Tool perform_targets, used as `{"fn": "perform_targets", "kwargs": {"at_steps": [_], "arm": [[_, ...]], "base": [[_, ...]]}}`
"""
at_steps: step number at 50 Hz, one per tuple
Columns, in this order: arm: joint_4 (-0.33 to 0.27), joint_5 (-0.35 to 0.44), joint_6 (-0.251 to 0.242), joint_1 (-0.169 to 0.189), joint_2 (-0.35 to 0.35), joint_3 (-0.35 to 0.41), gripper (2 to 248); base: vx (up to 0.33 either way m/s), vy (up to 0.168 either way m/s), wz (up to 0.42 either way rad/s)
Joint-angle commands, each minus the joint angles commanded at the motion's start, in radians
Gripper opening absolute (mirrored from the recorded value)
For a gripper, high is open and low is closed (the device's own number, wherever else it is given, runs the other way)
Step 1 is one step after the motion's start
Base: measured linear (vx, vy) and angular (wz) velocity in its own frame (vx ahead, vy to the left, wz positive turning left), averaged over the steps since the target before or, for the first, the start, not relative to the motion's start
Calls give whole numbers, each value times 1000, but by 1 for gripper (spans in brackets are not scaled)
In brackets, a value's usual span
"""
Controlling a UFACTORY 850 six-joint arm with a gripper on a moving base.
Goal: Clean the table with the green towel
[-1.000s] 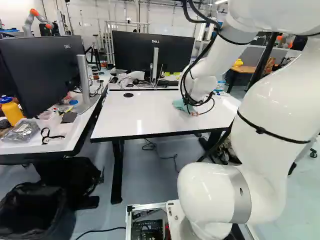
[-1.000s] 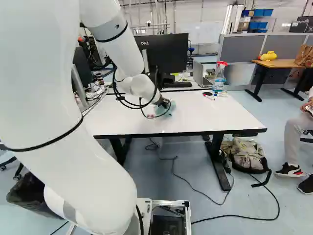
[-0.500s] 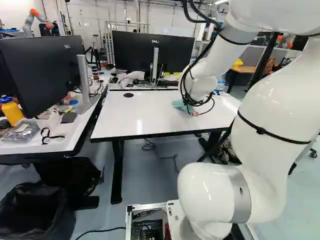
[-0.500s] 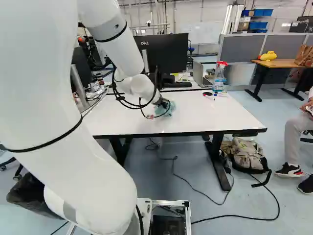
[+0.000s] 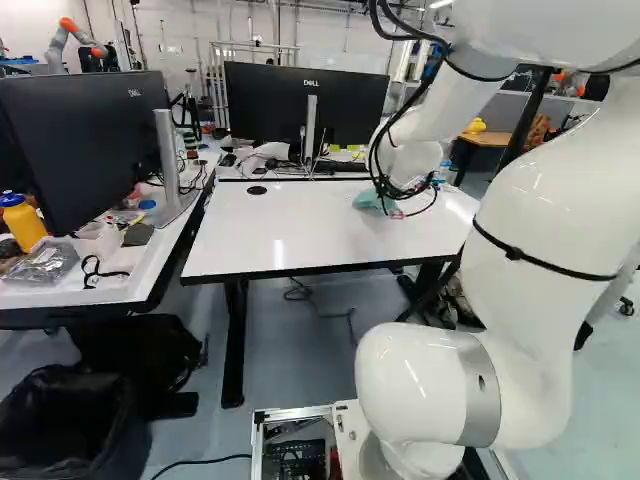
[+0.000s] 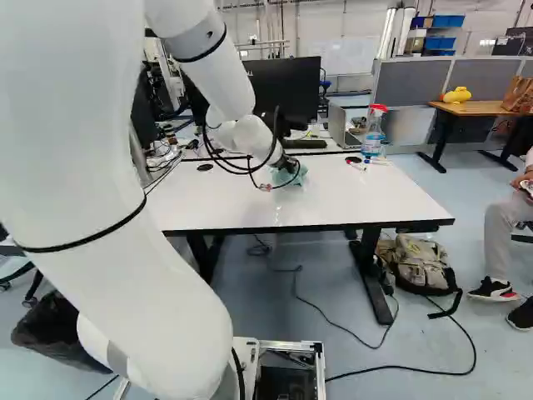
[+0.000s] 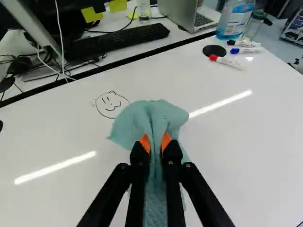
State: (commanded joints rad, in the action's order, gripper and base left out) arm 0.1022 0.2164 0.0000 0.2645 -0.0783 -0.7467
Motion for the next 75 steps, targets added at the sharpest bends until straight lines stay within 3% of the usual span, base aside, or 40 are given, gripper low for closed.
{"fn": "perform_targets", "kwargs": {"at_steps": [44, 75], "arm": [[0, 0, 0, 113, -139, -156, 45], [0, 0, 0, 117, -222, -204, 45]], "base": [[0, 0, 0], [0, 0, 0]]}}
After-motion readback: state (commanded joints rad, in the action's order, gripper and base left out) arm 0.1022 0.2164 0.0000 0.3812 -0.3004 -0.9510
